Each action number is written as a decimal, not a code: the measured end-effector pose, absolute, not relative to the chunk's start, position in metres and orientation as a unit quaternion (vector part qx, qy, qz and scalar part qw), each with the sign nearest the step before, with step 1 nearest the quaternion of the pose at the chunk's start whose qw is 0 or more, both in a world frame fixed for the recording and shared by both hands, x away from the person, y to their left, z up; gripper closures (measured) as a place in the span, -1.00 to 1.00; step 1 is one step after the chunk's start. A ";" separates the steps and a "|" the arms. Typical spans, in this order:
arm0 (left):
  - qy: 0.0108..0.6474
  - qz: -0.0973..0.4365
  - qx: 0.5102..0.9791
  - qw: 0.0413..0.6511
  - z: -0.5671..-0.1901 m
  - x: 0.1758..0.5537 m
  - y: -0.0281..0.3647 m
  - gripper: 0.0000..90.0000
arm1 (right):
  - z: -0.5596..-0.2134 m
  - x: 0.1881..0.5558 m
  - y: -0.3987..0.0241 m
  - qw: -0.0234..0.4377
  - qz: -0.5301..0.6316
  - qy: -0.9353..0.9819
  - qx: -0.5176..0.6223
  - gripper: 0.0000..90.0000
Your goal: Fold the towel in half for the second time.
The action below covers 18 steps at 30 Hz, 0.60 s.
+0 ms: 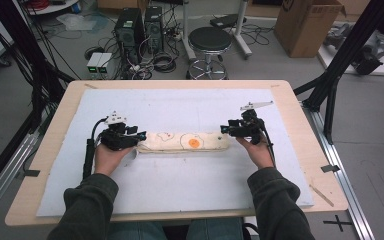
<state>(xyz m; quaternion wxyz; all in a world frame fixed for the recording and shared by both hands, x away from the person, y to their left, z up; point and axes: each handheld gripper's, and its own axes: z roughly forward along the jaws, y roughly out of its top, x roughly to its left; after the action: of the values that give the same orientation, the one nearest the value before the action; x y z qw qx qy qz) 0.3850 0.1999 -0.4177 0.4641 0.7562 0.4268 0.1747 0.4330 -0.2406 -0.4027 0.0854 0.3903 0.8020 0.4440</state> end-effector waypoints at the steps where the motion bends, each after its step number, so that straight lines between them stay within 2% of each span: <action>1: 0.426 0.174 0.758 0.463 -0.417 0.384 0.200 0.16 | -0.402 0.433 -0.240 0.087 0.443 0.802 0.391 0.00; 18: 0.417 0.174 0.760 0.467 -0.407 0.373 0.202 -0.03 | -0.396 0.424 -0.239 0.091 0.447 0.798 0.394 -0.31</action>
<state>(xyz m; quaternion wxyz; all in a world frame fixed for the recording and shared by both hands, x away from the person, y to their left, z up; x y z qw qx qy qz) 0.3729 0.2017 -0.4066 0.4671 0.7602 0.4168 0.1738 0.4243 -0.2392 -0.3964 0.0907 0.3944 0.7980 0.4467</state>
